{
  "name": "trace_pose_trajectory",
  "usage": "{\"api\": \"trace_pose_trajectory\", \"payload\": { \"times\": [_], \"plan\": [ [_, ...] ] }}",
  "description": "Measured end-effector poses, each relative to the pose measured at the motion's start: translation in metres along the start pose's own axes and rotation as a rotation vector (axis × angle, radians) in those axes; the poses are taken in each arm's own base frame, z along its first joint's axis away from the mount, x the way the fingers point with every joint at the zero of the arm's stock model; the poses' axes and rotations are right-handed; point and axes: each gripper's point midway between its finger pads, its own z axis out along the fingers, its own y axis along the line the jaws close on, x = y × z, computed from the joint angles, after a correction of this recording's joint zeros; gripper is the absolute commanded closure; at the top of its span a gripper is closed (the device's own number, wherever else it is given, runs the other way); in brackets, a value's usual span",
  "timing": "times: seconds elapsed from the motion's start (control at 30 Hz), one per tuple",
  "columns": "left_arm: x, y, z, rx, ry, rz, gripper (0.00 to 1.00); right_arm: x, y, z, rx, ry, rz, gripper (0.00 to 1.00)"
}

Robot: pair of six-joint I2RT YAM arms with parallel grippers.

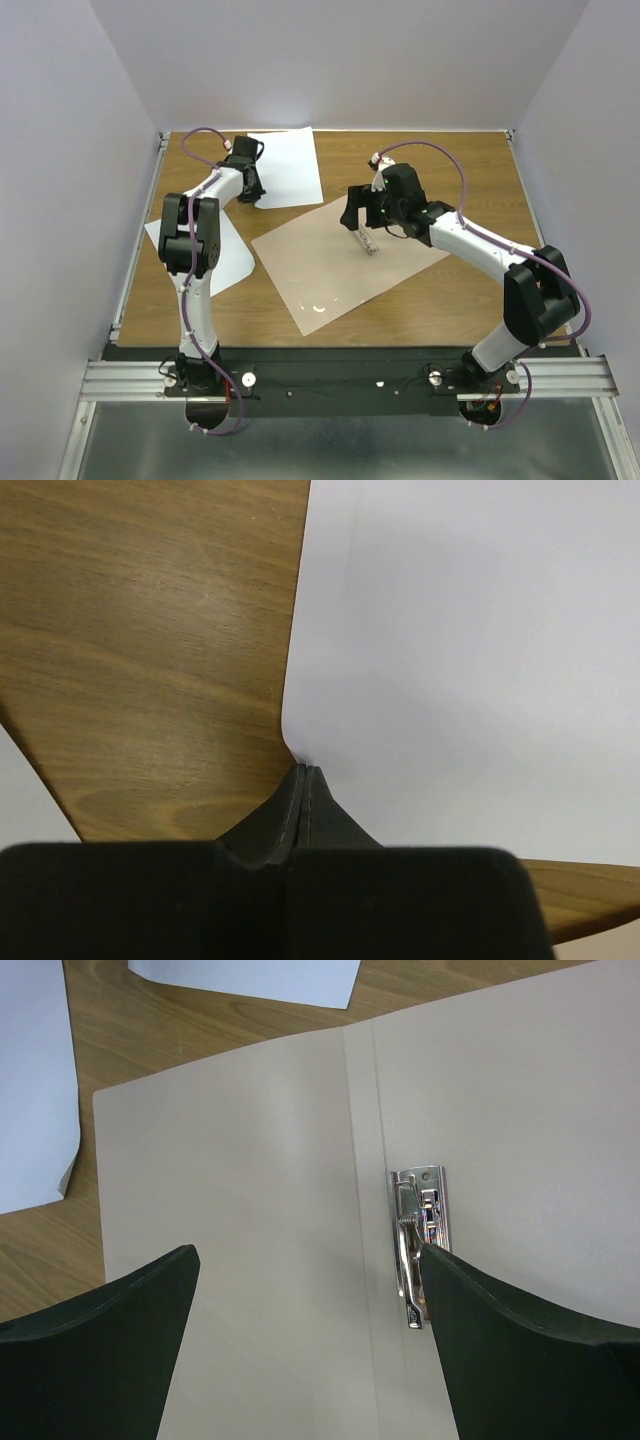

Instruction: Put the files into the folder

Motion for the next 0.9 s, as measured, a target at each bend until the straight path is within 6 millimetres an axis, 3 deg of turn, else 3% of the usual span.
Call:
{"api": "trace_pose_trajectory", "payload": {
  "times": [0.27,0.37,0.47,0.7,0.9],
  "plan": [
    [0.0,-0.003,-0.002,0.016,-0.008,-0.008,1.0,0.0,0.0,0.0,0.0,0.001,0.013,0.0],
    [0.011,-0.007,-0.009,0.055,0.014,-0.019,1.0,0.001,0.002,0.001,-0.004,0.005,0.045,0.0],
    [0.024,-0.012,-0.029,0.109,0.034,-0.05,1.0,0.004,0.006,0.007,-0.02,0.018,0.115,0.0],
    [0.023,-0.034,-0.086,0.291,-0.029,-0.158,1.0,0.006,0.01,0.019,-0.018,0.02,0.281,0.0],
    [0.023,-0.052,-0.107,0.409,-0.033,-0.228,1.0,-0.008,0.018,0.022,-0.036,-0.024,0.422,0.0]
  ]
}}
